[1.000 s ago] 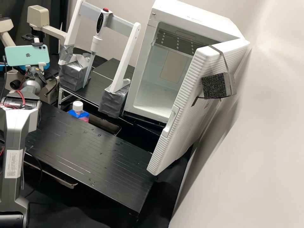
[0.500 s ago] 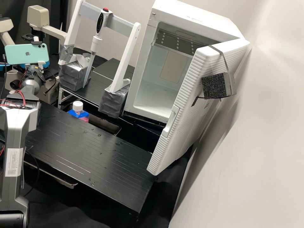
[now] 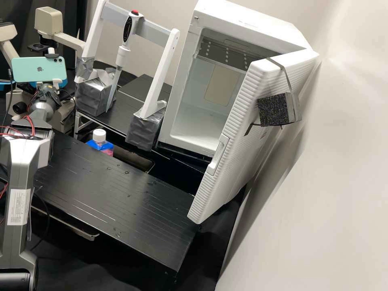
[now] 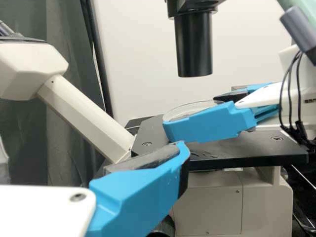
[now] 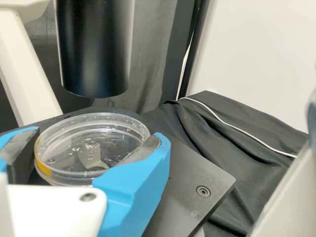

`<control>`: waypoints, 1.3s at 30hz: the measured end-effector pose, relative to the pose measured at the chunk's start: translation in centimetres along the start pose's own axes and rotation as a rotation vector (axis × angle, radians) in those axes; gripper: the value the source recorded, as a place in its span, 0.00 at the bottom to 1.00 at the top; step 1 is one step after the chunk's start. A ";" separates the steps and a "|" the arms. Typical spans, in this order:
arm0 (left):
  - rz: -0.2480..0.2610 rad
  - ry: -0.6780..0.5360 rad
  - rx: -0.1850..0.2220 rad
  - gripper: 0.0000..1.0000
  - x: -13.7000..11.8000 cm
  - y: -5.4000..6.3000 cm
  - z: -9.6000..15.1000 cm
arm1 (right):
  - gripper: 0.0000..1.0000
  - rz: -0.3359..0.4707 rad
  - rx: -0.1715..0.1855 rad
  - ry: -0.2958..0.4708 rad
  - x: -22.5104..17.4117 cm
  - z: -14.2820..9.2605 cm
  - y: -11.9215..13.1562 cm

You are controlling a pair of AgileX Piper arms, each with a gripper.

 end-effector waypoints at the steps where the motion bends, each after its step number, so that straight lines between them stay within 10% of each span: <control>1: 0.000 0.000 0.000 1.00 0.0 0.0 0.0 | 1.00 0.000 0.000 0.000 0.0 0.0 0.0; 28: 0.000 0.000 0.000 1.00 0.0 0.0 0.0 | 1.00 -0.048 -0.015 0.076 -6.8 0.6 0.6; 39: 0.000 0.000 0.000 1.00 0.0 0.0 0.0 | 1.00 0.056 -0.002 0.361 -19.6 -2.8 3.2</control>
